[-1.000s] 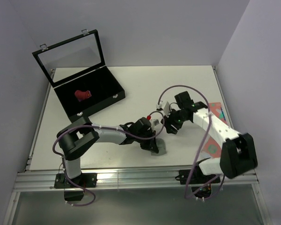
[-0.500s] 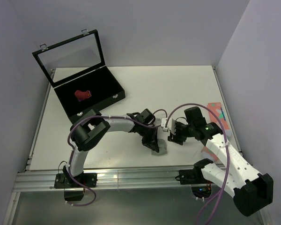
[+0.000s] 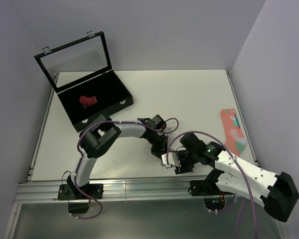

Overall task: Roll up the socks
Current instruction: Roll the sock at the center of the board.

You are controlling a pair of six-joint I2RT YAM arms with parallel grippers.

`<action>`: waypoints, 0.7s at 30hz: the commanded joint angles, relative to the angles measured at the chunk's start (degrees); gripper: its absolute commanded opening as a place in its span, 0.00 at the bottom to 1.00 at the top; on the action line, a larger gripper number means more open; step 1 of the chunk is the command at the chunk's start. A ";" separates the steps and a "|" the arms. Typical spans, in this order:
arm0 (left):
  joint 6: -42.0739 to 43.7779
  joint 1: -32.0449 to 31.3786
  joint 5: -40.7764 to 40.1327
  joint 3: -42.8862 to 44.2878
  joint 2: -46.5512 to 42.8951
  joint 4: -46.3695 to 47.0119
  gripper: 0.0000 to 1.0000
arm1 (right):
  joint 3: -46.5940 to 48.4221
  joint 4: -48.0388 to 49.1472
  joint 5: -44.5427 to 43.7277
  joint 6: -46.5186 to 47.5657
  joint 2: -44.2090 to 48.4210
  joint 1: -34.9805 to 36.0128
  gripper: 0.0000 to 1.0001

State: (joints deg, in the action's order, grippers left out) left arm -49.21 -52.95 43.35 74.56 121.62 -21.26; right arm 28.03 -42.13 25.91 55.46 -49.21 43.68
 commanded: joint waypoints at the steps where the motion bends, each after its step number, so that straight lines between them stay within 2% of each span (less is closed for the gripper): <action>1: 2.98 -0.49 -6.35 -0.56 4.06 -6.78 0.00 | -0.96 5.47 -4.54 -0.97 2.01 2.02 0.60; 21: 3.77 0.13 -5.74 -0.03 3.97 -7.05 0.00 | -2.28 12.68 -10.00 -2.46 -6.16 10.19 0.56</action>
State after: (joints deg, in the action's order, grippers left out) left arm -48.82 -52.77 44.18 75.96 122.54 -23.42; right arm 26.81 -33.01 17.41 53.43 -54.37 53.17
